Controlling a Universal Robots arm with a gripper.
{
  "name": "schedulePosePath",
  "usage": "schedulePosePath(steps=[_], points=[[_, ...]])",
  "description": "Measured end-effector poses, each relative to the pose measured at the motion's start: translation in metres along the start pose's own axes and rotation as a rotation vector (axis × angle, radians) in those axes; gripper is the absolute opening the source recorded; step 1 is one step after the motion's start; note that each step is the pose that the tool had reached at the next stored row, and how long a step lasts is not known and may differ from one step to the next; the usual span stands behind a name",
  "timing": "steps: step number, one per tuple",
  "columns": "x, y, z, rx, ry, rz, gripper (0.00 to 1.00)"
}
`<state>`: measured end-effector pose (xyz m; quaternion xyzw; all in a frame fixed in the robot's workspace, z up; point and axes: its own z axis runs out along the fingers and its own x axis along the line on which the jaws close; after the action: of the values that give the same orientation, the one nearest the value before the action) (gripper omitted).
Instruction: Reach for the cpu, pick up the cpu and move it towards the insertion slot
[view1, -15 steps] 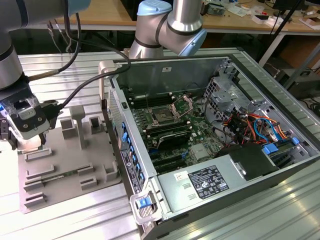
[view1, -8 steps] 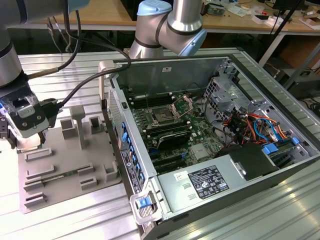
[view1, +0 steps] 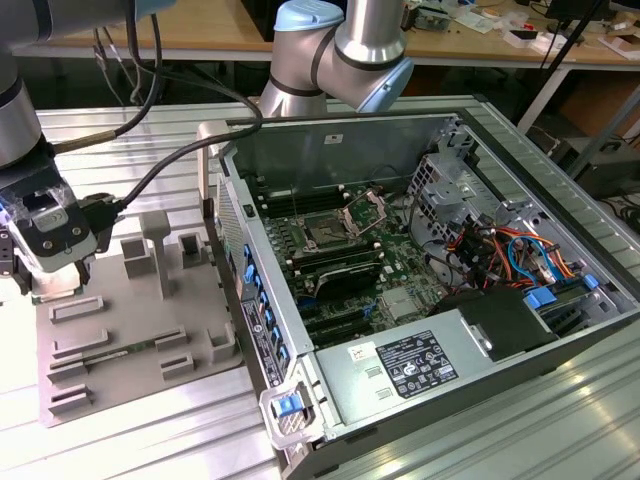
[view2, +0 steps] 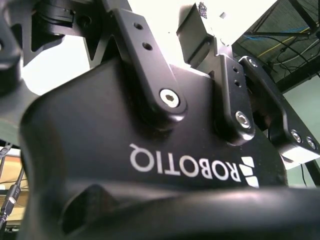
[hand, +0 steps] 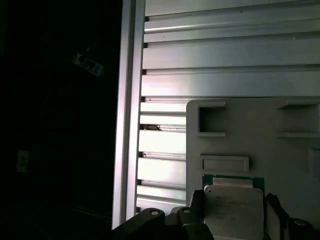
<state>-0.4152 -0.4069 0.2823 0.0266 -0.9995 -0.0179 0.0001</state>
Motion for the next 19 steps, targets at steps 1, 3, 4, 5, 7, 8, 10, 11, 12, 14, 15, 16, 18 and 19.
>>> schedulePosePath(steps=[1, 3, 4, 5, 7, 8, 10, 11, 12, 14, 15, 16, 18, 19], points=[[0.0, 0.0, -0.0004, -0.0002, 0.0, 0.0, 0.55], [0.0, 0.0, -0.0012, -0.0005, 0.0, 0.0, 0.55], [0.0, 0.0, -0.0017, -0.0007, 0.0, 0.0, 0.55], [0.0, 0.0001, -0.0021, -0.0009, -0.0001, 0.0, 0.55], [0.0, 0.0001, -0.0031, -0.0012, 0.0, 0.0, 0.55], [0.0, 0.0001, -0.0038, -0.0013, 0.0, 0.0, 0.55], [0.0, 0.0001, -0.0046, -0.0016, -0.0001, 0.0, 0.55], [0.0, 0.0002, -0.0051, -0.0018, -0.0001, 0.0, 0.55], [0.0, 0.0002, -0.0057, -0.0019, -0.0001, 0.0, 0.55], [0.0, 0.0002, -0.0065, -0.0021, -0.0001, 0.0, 0.55], [0.0, 0.0003, -0.0072, -0.0023, -0.0001, 0.0, 0.55], [0.0, 0.0003, -0.0079, -0.0025, -0.0001, 0.0, 0.55], [0.0, 0.0003, -0.0087, -0.0027, -0.0001, 0.0, 0.55], [0.0, 0.0003, -0.0091, -0.0029, -0.0001, 0.0, 0.55]])
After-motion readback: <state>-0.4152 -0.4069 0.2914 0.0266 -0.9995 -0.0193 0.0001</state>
